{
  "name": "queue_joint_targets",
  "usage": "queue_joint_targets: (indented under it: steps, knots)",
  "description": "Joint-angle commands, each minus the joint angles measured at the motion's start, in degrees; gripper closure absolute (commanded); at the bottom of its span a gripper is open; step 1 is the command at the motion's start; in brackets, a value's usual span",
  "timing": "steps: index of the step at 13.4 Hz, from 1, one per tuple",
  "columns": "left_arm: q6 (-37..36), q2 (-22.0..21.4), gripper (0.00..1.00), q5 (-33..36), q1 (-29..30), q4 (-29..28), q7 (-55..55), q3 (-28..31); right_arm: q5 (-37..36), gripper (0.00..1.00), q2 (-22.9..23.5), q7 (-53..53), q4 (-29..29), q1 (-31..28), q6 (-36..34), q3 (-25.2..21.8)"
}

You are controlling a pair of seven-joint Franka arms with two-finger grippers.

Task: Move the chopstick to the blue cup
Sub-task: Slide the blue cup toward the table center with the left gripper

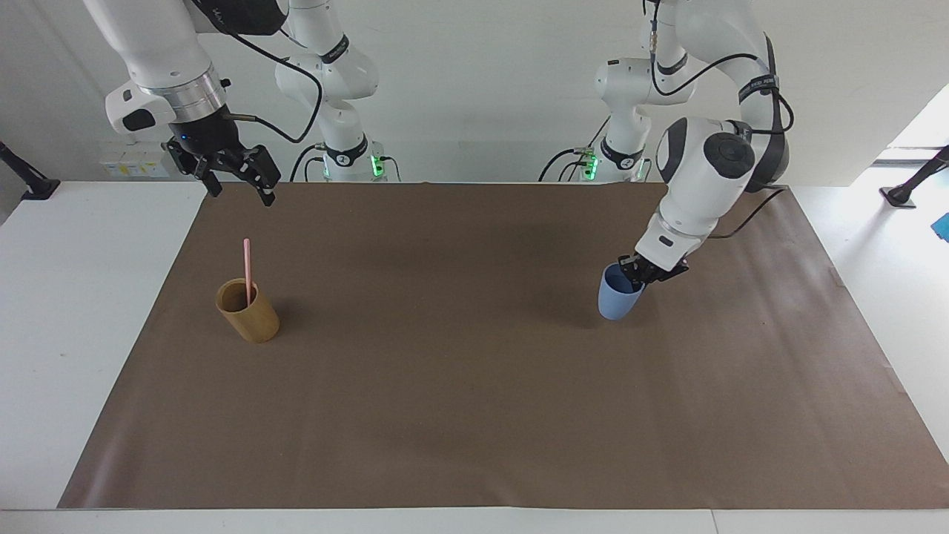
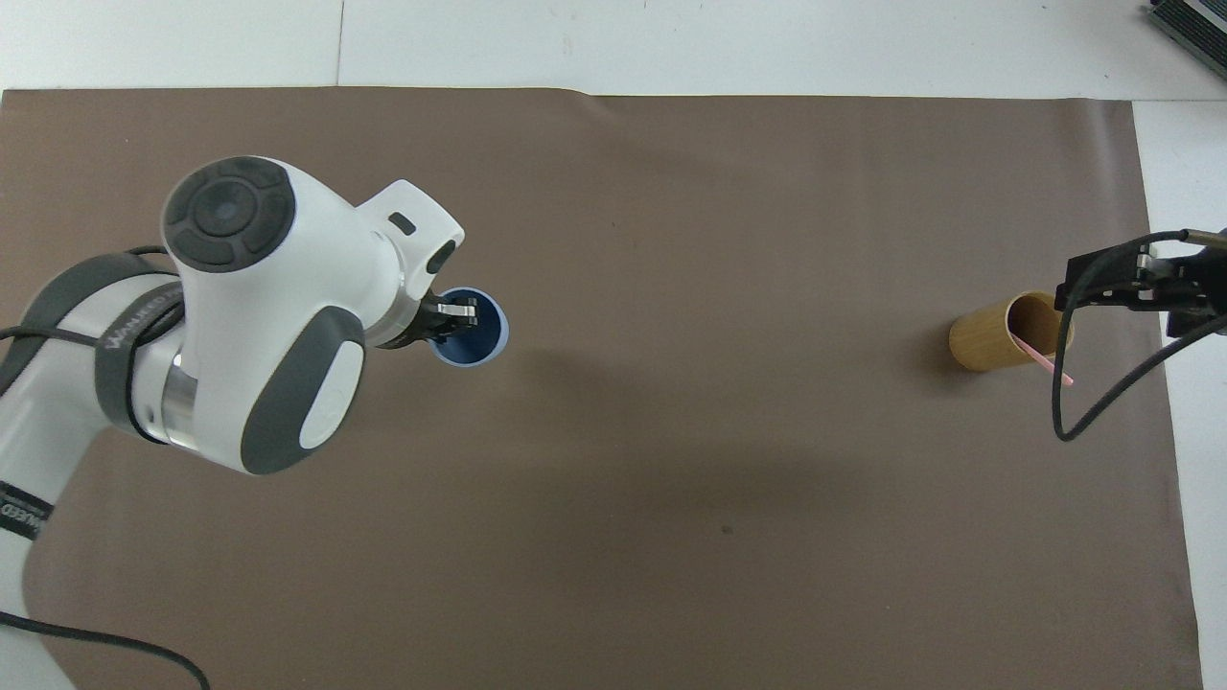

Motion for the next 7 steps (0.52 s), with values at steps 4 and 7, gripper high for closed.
queue_joint_targets:
  steps: [4, 7]
  knots:
    - [2.25, 11.14, 1.00, -0.32, -11.41, 10.31, -10.49, 1.03, 0.84, 0.00, 0.53, 0.35, 1.03, -0.64, -0.78, -0.07]
    - [2.78, 14.15, 1.00, -0.31, -13.62, 12.36, -11.47, 1.03, 0.84, 0.00, 0.27, -0.09, 0.95, -0.55, -1.74, 0.02]
